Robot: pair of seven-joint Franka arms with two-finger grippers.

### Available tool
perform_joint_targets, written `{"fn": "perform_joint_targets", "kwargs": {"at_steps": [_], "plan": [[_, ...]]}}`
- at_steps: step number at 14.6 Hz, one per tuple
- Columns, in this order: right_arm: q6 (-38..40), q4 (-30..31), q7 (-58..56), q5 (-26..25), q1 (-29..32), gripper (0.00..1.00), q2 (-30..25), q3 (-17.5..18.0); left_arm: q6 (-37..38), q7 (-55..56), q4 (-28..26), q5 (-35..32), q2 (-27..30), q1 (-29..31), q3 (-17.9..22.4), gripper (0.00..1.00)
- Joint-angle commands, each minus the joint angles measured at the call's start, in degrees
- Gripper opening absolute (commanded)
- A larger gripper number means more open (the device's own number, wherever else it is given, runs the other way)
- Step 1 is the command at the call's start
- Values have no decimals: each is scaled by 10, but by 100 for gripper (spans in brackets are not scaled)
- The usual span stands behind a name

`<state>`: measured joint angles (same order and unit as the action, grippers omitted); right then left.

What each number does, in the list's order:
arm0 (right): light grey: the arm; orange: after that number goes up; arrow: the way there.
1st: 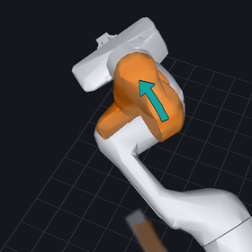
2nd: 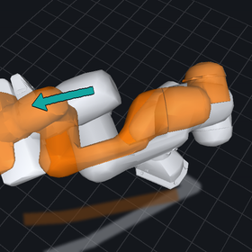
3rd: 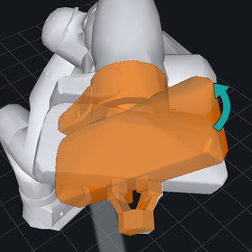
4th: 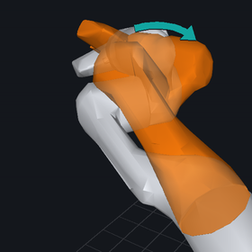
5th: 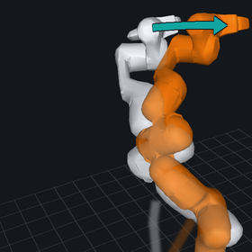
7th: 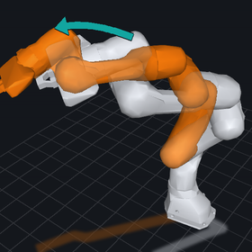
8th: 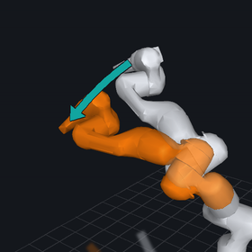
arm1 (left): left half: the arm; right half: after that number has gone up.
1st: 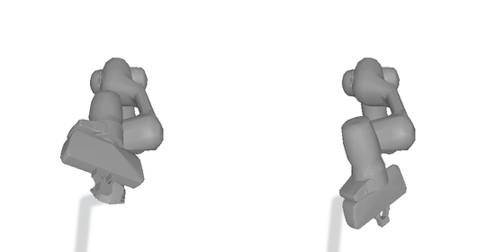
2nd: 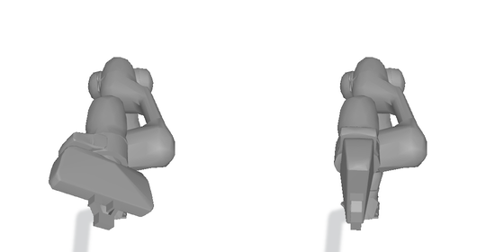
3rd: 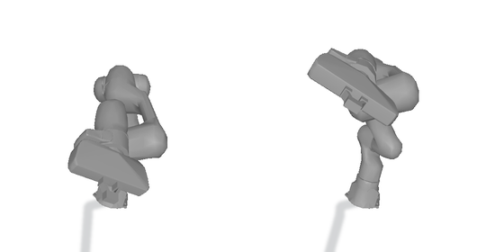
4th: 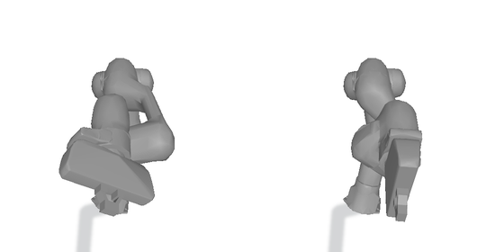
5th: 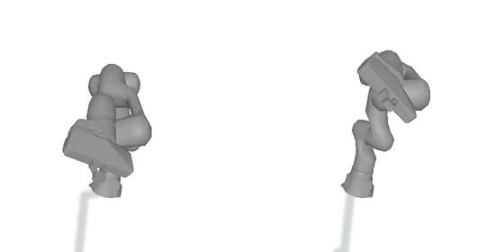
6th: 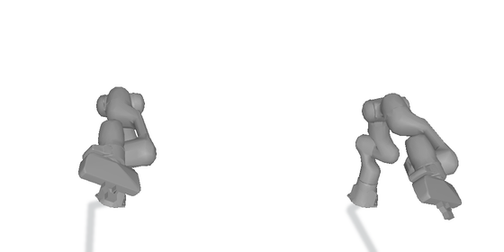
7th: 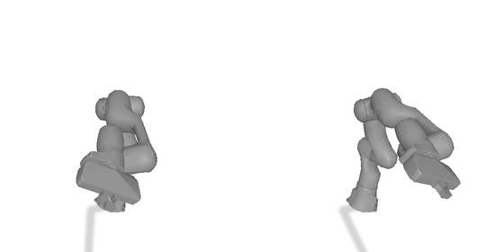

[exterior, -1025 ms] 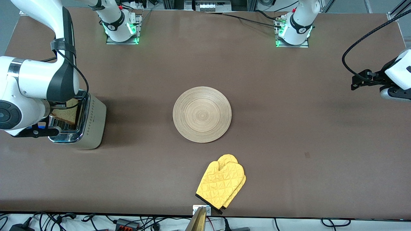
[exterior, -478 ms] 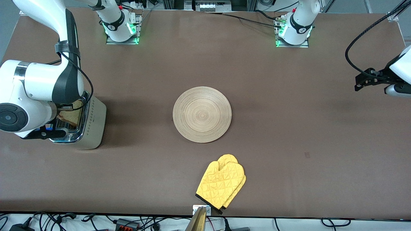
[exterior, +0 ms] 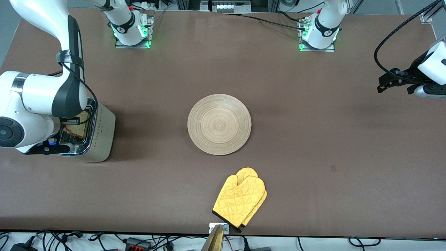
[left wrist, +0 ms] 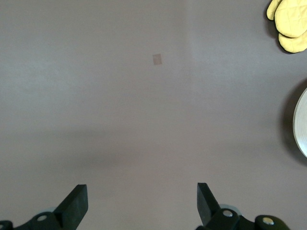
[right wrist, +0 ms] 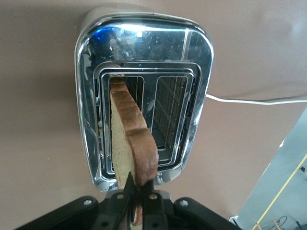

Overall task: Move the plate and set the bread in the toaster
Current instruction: 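Lower the bread into the toaster slot with the right gripper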

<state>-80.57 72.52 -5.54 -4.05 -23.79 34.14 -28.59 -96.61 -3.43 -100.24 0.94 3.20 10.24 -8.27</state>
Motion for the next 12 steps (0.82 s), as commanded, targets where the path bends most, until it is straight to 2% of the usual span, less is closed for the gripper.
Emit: {"fn": "perform_joint_targets", "kwargs": {"at_steps": [1,5,6,7,8,12], "plan": [[-6,20,-3,23,4,0,-3,-1,-10,8,-12,9,12,0,0,100],[-11,29,-3,54,20,0,6,0,-9,7,-12,9,12,0,0,100],[-11,30,-3,55,20,7,7,0,-8,8,-12,9,13,0,0,100],[-13,29,-2,57,21,63,8,-1,-7,8,-11,9,12,0,-1,100],[-14,28,3,65,28,100,5,-1,-1,7,-2,9,11,-3,-4,100],[-13,-12,3,82,26,100,-13,-2,14,8,9,9,7,-5,-5,100]]}}
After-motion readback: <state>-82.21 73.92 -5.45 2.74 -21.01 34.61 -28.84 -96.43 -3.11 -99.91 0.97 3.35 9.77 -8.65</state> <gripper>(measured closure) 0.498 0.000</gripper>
